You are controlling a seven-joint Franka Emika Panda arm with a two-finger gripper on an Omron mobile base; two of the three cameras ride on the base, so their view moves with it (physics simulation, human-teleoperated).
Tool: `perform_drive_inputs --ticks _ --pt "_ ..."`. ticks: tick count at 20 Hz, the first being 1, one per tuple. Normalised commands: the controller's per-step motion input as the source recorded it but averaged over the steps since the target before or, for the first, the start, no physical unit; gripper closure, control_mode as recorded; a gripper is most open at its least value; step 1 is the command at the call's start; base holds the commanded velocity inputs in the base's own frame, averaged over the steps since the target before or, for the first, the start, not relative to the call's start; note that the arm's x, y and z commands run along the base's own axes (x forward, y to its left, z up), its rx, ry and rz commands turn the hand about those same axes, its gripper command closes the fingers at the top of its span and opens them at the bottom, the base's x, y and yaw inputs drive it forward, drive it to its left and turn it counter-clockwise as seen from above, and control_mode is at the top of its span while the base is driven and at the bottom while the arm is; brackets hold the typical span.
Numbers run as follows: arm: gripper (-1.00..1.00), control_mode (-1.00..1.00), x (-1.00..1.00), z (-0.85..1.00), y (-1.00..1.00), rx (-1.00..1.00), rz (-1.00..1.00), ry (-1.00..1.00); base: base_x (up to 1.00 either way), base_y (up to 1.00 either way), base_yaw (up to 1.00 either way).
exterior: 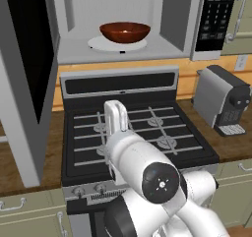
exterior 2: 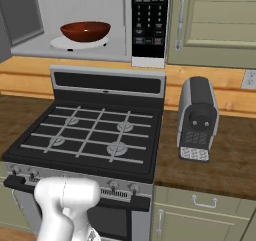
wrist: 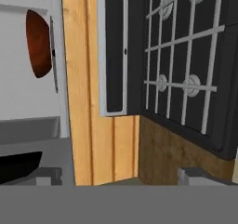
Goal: Open the microwave, place the bowl with waffle inside the microwave, then close the microwave door and turn it on.
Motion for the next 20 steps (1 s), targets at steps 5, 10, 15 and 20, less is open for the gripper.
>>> perform_drive_inputs --ticks 5,10,15,20 --pt "-1.0 -1.0 0.04 -0.84 0.22 0.04 0.0 -0.12 0.0 0.0 0.0" --pt "-1.0 -1.0 0.07 -0.37 0.58 0.0 0.0 -0.11 0.0 0.0 0.0" --pt "-1.0 -1.0 0.14 -0.36 0.46 0.0 0.0 -0.11 0.0 0.0 0.0" --pt "-1.0 -1.0 0.06 0.01 0.5 0.0 -0.02 -0.26 0.0 0.0 0.0"
